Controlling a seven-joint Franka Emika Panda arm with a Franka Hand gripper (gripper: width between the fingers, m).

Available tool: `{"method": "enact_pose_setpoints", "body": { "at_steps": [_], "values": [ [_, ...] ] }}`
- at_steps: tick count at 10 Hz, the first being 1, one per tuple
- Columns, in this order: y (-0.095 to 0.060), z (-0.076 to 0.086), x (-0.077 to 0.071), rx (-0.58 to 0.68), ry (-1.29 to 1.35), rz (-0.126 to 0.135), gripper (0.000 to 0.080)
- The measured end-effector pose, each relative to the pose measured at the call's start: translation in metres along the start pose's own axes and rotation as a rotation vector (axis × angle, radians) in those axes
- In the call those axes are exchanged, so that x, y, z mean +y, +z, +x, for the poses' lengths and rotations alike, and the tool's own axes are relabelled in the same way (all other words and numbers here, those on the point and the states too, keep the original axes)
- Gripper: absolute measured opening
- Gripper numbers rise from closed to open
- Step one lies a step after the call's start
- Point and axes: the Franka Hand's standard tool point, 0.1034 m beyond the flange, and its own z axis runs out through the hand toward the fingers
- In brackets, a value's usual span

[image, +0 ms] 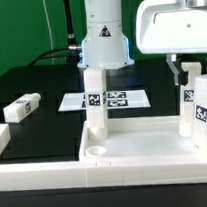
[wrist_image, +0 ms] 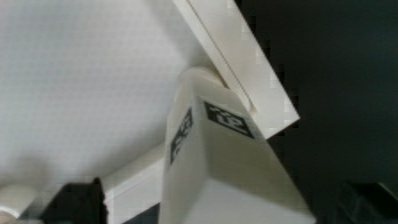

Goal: Assemble desk

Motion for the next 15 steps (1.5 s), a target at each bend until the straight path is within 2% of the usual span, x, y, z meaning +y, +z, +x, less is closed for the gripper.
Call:
{"method": "enact_pose_setpoints", "body": {
  "at_steps": [4,5,6,8,9,10,11,12,15],
  "values": [
    [0.0029,0.0,0.0027,-0.005,-0.409,-0.003,0.0648],
    [0.0038,0.0005,0.0044,-0.007,-0.493,-0.008,0.0648],
    [0.0035,0.0004,0.0039,-0.003,-0.608,-0.025,0.0648],
    [0.0021,0.0005,0.0009,0.002,-0.687,-0.034,0.0648],
    [0.0024,0.001,0.0019,0.001,-0.687,-0.034,0.0515],
    [0.0026,0.0012,0.0023,0.001,-0.685,-0.034,0.0515],
    [0.0027,0.0011,0.0024,0.001,-0.685,-0.034,0.0364],
    [0.0029,0.001,0.0023,0.0,-0.681,-0.034,0.029],
    [0.003,0.0009,0.0022,0.001,-0.625,-0.032,0.029]
  ]
}}
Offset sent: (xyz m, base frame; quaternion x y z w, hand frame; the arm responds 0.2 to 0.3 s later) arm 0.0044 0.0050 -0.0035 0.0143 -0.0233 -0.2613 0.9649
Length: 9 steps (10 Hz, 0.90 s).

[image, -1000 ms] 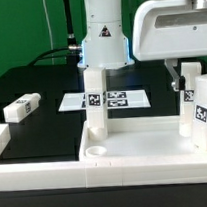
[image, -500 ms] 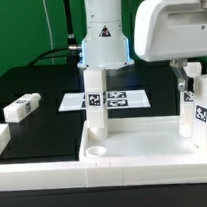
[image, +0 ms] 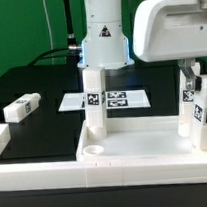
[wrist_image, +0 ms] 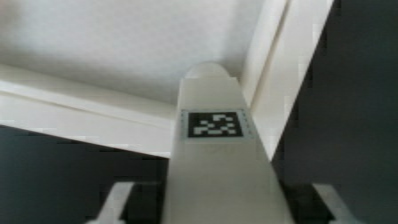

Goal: Assemble desk

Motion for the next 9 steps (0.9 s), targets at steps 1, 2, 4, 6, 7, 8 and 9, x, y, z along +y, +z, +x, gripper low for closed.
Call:
{"method": "enact_pose_setpoints", "body": {
  "at_steps": [1,2,4,6,7,8,9],
  "values": [
    [0.0002,-0.0001,-0.0001,0.0,0.107,0.001,0.029],
    [0.0002,-0.0001,-0.0002,0.0,0.182,0.001,0.029],
    [0.0009,-0.0009,-0.001,-0.002,0.408,0.011,0.029],
    [0.0018,-0.0007,-0.0015,0.006,0.627,0.018,0.029],
    [0.0019,-0.0004,-0.0008,0.008,0.717,0.024,0.029],
    [0.0021,-0.0003,-0.0005,0.008,0.798,0.028,0.029],
    [0.0022,-0.0005,-0.0002,0.004,0.91,0.034,0.029]
  ]
}}
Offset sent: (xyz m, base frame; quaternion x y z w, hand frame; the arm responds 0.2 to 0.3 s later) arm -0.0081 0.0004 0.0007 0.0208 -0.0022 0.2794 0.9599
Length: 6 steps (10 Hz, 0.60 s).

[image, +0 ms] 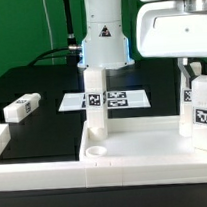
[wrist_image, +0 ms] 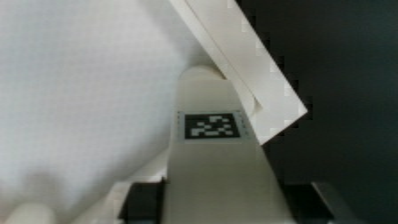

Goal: Assemble desk

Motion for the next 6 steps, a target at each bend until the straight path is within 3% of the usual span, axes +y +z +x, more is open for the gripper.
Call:
{"method": "enact_pose_setpoints", "body": {
  "at_steps": [4,6],
  "values": [
    [0.0002,0.0003,0.0009,-0.009,0.328,0.003,0.029],
    [0.0002,0.0005,0.001,-0.008,0.32,0.003,0.029]
  ]
}}
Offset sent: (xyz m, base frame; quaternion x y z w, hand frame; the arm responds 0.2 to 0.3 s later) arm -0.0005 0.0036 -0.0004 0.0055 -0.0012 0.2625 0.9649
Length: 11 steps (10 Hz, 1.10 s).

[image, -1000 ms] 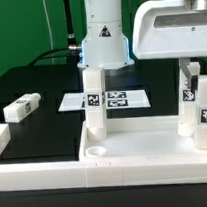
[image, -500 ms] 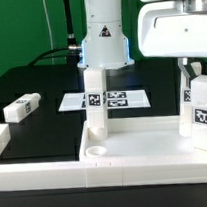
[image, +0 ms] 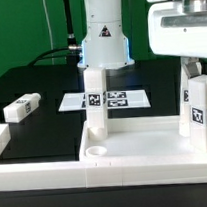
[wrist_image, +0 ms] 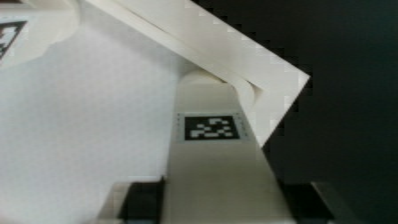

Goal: Assemble desk

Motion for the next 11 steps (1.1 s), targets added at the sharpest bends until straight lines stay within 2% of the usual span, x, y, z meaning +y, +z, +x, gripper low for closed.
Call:
{"method": "enact_pose_setpoints", "body": {
  "at_steps": [1,2,3,4,5,11],
  "values": [
    [0.0,0.0,0.0,-0.001,-0.039,-0.004,0.0419],
    [0.0,-0.001,0.0,-0.005,-0.082,-0.009,0.0419],
    [0.0,-0.003,-0.001,-0.005,-0.111,-0.01,0.0552],
    [0.0,-0.005,-0.001,-0.006,-0.2,-0.01,0.0552],
    [0.001,-0.008,-0.002,-0.006,-0.289,-0.011,0.0634],
    [0.003,-0.011,-0.002,-0.005,-0.846,-0.019,0.0649]
  ]
}}
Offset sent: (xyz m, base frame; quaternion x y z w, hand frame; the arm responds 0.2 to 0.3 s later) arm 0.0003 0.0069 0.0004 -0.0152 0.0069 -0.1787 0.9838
